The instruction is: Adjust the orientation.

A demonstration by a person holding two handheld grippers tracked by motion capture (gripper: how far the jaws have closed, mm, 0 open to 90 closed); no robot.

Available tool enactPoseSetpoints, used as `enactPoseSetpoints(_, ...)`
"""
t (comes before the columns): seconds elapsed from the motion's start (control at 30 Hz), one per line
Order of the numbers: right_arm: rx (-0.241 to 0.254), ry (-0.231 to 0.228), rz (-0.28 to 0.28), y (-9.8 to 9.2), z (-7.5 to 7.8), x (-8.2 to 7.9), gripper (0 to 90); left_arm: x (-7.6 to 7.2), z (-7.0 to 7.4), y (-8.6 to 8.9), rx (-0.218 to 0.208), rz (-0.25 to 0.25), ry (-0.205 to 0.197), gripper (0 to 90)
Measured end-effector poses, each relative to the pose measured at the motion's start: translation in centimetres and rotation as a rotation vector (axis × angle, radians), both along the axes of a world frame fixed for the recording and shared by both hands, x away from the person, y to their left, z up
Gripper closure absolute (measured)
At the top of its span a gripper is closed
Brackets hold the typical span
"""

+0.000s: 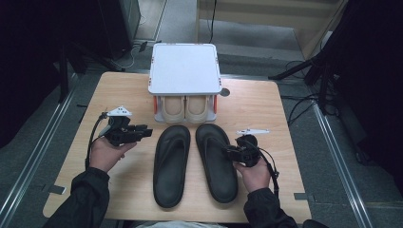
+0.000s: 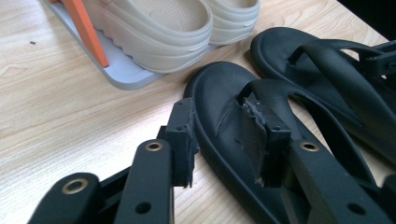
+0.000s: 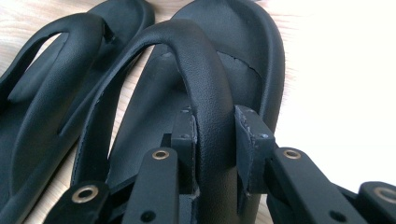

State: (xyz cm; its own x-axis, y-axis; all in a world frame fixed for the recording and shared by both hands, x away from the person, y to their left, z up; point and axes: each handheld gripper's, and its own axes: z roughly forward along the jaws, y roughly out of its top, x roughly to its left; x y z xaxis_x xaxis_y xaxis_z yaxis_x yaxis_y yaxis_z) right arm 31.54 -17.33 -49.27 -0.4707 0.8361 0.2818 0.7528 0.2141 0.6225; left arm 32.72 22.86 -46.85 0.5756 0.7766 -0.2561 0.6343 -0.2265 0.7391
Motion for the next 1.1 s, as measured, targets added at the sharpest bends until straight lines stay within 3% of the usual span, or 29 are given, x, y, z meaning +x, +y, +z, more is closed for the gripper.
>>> enactPoseSetpoints(0.1,-0.004,0.005,0.007,0.5,-0.5,0.0,72.3,-0.1,0.1,0.1,-0.01,0.001,-0.003,67.3)
enactPoseSetpoints(0.47,0.033,0.019,0.0,1.0,-1.1,0.0,71.0,-0.1,-0.1,-0.2,0.023,-0.003,-0.014,67.9)
enactPoseSetpoints(0.6,0.034,0.011,0.005,1.4,-1.1,0.0,70.4,0.0,-0.2,-0.3,0.027,-0.001,0.013,66.7)
enactPoseSetpoints(0.67,0.038,0.014,0.006,1.4,-1.1,0.0,68.0,0.0,-0.3,-0.4,0.032,-0.001,0.016,66.7)
enactPoseSetpoints(0.77,0.05,0.017,0.027,1.2,-0.8,0.1,55.9,-0.1,-0.3,-0.3,0.046,-0.012,0.027,69.6)
enactPoseSetpoints(0.8,0.047,-0.003,0.039,1.1,-0.5,0.0,55.8,-0.2,-0.4,-0.3,0.037,-0.014,0.032,71.5)
enactPoseSetpoints(0.93,0.074,-0.091,0.08,0.1,1.2,-0.7,59.4,-0.6,-0.7,-0.3,0.012,-0.019,0.046,78.0)
enactPoseSetpoints(1.1,0.06,-0.147,0.103,-1.4,2.0,-0.7,82.7,-0.8,-1.1,-0.2,0.003,-0.023,0.054,86.9)
